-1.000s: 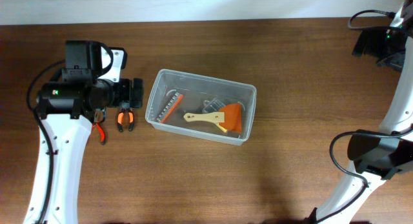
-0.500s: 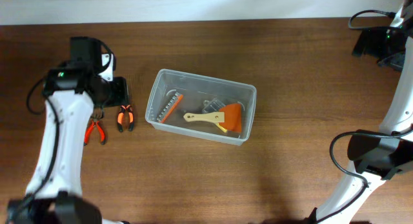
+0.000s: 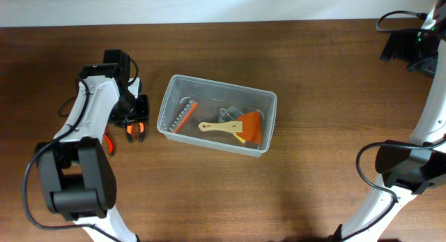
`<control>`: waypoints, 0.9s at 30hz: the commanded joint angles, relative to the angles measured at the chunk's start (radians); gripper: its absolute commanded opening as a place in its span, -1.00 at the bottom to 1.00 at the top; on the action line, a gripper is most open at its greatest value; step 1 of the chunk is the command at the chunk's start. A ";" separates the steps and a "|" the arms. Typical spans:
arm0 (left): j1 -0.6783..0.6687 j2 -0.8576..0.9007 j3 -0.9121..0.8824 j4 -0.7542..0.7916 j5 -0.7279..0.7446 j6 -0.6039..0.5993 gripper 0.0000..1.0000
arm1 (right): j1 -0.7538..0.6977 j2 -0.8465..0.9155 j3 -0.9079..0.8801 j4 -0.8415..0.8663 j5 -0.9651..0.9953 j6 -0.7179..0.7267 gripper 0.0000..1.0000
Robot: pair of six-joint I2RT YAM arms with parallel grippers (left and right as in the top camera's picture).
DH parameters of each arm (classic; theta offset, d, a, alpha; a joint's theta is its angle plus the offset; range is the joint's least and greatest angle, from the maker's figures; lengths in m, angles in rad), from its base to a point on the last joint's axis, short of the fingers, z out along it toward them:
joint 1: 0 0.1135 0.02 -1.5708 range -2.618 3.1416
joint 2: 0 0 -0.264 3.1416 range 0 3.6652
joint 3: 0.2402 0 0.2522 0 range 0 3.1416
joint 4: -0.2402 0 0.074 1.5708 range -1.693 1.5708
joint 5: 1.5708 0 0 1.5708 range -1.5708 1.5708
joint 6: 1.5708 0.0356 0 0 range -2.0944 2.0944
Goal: Pack container
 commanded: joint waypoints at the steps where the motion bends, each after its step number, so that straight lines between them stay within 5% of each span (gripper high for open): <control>1: 0.002 0.050 0.016 0.003 0.018 -0.009 -0.10 | -0.004 -0.011 0.012 0.001 -0.002 0.008 0.97; 27: 0.002 0.246 0.016 0.124 0.014 -0.024 -0.15 | -0.004 -0.011 0.012 0.001 -0.002 0.008 0.97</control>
